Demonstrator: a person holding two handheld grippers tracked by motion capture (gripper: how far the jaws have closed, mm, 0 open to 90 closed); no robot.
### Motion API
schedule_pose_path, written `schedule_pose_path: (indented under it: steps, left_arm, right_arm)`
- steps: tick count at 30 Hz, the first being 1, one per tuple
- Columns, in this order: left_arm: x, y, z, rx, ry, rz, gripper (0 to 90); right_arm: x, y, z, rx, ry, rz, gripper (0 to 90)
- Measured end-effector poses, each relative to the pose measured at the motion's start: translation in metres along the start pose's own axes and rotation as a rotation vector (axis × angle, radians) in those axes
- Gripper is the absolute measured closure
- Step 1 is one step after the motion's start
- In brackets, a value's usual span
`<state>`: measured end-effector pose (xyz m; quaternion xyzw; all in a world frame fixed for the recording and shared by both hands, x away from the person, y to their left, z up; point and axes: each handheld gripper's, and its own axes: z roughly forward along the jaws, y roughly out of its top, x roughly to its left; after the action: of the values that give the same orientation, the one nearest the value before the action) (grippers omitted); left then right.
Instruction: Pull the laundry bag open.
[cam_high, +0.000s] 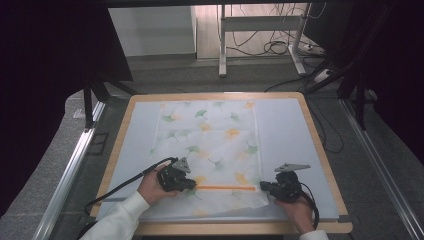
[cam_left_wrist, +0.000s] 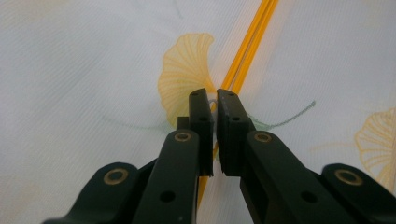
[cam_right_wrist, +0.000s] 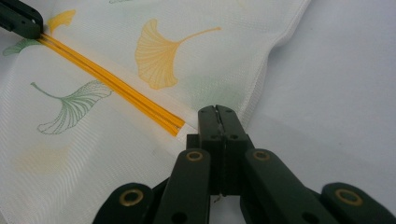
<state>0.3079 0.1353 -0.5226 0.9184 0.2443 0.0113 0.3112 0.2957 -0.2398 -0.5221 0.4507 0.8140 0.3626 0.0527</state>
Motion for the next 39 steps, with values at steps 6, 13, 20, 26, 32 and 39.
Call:
schedule_pose_path:
  steps: [6, 13, 20, 26, 32, 39]
  left_arm:
    - [0.0, -0.005, -0.003, 0.002, 0.011, 0.004, 86.4]
    - [0.001, -0.01, -0.006, -0.003, 0.009, -0.013, 86.4]
    - [0.003, -0.016, -0.011, -0.007, 0.016, -0.023, 86.4]
    - [0.006, -0.023, -0.015, -0.008, 0.015, -0.041, 86.4]
    - [0.011, -0.031, -0.022, -0.007, 0.024, -0.059, 86.4]
    - [0.017, -0.043, -0.029, -0.015, 0.029, -0.089, 86.4]
  right_arm:
    - [0.001, 0.0, 0.0, 0.001, -0.001, -0.007, 89.8]
    - [0.001, 0.0, 0.0, 0.0, 0.002, -0.006, 89.7]
    - [0.001, 0.0, 0.0, 0.003, 0.002, -0.007, 89.8]
    - [0.0, 0.0, 0.0, 0.001, 0.004, -0.006, 89.8]
    - [0.0, 0.0, 0.0, 0.001, 0.004, -0.007, 89.7]
    - [0.0, 0.0, 0.0, 0.003, 0.004, -0.008, 89.8]
